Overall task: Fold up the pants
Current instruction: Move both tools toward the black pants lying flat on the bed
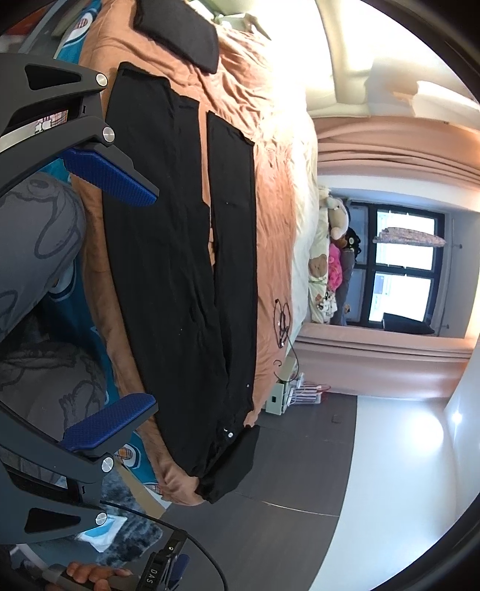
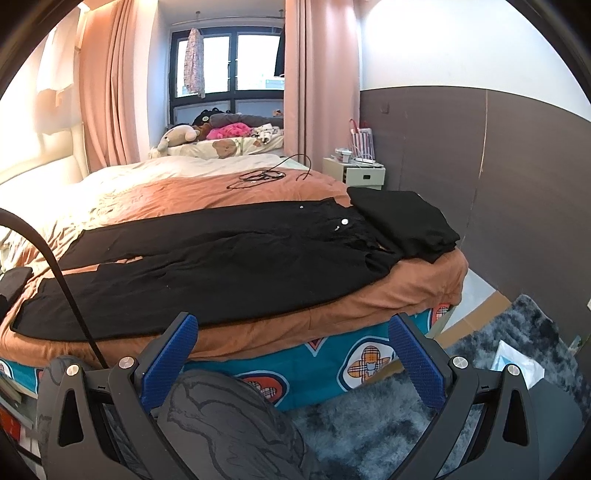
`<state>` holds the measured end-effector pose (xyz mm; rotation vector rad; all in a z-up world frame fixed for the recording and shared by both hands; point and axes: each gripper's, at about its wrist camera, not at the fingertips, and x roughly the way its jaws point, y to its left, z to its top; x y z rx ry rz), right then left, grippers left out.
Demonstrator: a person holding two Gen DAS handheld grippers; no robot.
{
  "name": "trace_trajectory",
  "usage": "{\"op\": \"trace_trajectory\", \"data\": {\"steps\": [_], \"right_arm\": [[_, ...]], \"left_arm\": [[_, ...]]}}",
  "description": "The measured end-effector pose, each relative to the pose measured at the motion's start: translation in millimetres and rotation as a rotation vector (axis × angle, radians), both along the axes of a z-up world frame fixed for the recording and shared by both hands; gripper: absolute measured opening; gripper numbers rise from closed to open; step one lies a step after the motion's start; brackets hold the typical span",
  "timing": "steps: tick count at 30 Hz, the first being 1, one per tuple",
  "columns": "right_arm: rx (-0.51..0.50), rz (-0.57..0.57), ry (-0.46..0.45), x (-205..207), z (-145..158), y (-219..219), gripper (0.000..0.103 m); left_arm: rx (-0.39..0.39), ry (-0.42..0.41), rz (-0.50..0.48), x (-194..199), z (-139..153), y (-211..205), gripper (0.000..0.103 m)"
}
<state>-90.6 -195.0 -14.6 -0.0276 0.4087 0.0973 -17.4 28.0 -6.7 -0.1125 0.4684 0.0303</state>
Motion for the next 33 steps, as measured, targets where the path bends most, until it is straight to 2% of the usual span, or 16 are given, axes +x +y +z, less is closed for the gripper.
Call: {"op": "trace_trajectory", "data": {"steps": [20,28,33], "right_arm": [[0.002,0.007,0.001,2.3,0.2,-2.8,0.103],[-0.007,0.039,0.003,4.1,18.9,-4.2,0.103],[-0.004,0.039,-0.003,8.2,20.3,-9.9,0.103]], "left_arm": [[0.002,-0.007,0.007,-4.6,3.5,0.4,0.102],[-0.039,-0.031,0.034,-8.6,12.3,15.6,0.102],[-0.03,-0.035,0.066,-7.2,12.8,24.9,0.102]]}}
